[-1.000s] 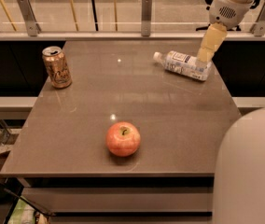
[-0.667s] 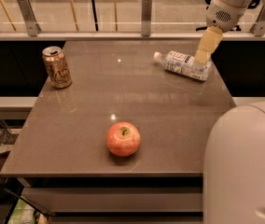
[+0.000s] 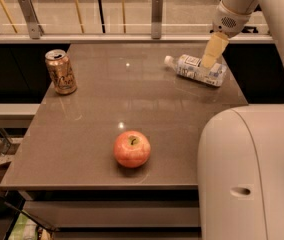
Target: Move blue plastic bottle near orange can
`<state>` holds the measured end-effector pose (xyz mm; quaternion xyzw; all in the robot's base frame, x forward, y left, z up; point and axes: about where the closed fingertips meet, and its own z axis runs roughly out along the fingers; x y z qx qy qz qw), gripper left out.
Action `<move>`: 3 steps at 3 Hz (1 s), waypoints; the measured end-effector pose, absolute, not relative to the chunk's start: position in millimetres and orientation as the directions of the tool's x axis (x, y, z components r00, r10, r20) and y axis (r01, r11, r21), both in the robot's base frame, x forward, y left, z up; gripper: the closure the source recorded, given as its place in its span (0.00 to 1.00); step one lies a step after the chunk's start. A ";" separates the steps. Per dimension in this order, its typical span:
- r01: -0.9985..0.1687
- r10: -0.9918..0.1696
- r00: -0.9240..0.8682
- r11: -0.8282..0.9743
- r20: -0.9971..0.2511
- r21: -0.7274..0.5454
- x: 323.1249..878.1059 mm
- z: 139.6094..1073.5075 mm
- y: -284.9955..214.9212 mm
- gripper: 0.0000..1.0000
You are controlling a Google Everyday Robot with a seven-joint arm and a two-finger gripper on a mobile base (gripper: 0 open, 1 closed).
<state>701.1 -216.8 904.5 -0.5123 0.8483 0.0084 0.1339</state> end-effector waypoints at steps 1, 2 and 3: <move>-0.872 -0.867 -0.445 0.477 -0.224 -0.113 713.6 889.2 -210.8 0.00; -0.870 -0.864 -0.461 0.485 -0.201 -0.087 722.3 867.3 -205.3 0.00; -0.869 -0.862 -0.471 0.490 -0.188 -0.070 726.1 854.6 -202.7 0.00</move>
Offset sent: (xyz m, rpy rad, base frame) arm -0.0093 -0.0090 -0.0342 -0.0725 0.3700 0.0063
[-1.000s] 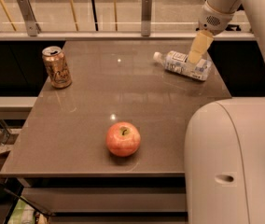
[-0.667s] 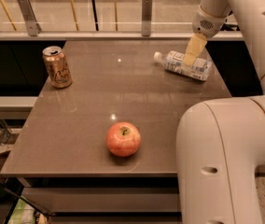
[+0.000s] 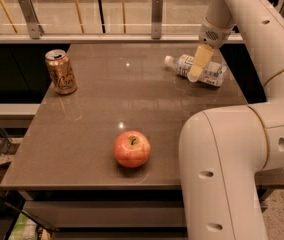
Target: Move blue plastic bottle near orange can
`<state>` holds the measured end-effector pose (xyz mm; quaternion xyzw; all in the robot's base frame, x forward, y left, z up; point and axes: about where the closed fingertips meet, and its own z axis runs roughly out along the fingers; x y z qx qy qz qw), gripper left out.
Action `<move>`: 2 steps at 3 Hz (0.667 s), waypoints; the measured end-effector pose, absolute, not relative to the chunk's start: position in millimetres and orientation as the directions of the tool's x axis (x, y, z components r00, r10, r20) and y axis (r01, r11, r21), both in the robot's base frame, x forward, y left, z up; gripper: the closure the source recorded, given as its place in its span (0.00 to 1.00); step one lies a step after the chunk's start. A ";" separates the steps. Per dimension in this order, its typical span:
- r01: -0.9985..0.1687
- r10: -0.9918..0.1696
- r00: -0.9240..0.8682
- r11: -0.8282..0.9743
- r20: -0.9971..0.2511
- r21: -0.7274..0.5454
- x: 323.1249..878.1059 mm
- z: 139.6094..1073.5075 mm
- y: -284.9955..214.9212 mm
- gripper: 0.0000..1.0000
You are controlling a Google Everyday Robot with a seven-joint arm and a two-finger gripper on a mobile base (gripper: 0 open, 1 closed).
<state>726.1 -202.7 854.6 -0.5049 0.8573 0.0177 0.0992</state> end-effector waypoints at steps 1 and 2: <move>-0.868 -0.861 -0.476 0.492 -0.179 -0.058 727.7 847.2 -201.5 0.00; -0.864 -0.858 -0.473 0.496 -0.199 -0.083 738.2 845.1 -199.5 0.16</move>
Offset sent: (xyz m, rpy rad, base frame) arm 0.0016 0.0012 -0.0070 -0.0023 0.0139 -0.0032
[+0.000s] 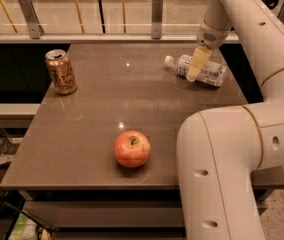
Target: Move blue plastic bottle near orange can
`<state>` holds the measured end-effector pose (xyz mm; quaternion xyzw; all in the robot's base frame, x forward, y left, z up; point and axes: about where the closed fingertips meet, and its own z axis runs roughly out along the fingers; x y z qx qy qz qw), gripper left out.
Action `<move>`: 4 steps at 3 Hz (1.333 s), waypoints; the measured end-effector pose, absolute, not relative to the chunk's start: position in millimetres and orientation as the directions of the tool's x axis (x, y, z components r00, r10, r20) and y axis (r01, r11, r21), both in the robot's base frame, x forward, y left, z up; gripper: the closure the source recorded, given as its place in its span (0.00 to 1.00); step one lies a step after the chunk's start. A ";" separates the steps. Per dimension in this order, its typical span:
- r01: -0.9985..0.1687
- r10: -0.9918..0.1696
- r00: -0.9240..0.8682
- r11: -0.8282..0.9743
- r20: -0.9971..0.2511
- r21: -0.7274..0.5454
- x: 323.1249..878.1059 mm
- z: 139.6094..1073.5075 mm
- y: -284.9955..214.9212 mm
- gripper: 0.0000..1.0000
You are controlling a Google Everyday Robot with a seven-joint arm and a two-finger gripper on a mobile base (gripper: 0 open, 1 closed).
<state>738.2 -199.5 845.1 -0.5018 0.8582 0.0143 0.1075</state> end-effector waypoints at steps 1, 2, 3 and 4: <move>-0.861 -0.856 -0.470 0.498 -0.215 -0.102 746.8 842.3 -197.4 0.40; -0.858 -0.855 -0.468 0.500 -0.225 -0.114 753.0 839.4 -195.8 0.62; -0.857 -0.854 -0.466 0.501 -0.231 -0.121 757.3 836.9 -194.4 0.85; -0.857 -0.854 -0.466 0.501 -0.231 -0.121 757.2 837.9 -194.4 1.00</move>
Offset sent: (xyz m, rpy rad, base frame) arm 0.0081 0.0019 -0.0025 0.0045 -0.0233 -0.0022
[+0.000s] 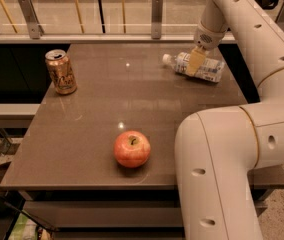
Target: Move blue plastic bottle near orange can
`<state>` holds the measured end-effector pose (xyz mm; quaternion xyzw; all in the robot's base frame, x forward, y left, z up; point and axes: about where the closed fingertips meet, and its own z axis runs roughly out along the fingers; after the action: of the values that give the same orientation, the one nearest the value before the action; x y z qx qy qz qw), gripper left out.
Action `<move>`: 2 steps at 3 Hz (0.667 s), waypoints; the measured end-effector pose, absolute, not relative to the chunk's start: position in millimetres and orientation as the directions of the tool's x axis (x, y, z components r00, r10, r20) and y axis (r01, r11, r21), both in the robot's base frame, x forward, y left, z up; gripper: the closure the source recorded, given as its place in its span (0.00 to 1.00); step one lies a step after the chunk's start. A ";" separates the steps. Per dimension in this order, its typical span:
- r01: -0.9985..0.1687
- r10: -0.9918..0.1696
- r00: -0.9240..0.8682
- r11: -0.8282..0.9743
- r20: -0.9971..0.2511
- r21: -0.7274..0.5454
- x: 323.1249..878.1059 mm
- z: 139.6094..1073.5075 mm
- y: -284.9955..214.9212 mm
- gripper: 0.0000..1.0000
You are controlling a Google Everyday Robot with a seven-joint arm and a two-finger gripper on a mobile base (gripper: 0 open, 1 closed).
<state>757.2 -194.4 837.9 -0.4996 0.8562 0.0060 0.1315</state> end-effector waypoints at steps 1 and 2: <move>-0.861 -0.854 -0.455 0.494 -0.252 -0.120 759.3 837.2 -191.3 1.00; -0.861 -0.854 -0.455 0.494 -0.252 -0.120 759.2 837.5 -191.3 1.00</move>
Offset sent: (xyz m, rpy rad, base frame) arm -0.0187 0.0218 0.0315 0.0649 -0.0493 0.0203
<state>759.2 -191.3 837.5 -0.5026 0.8530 0.0125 0.1403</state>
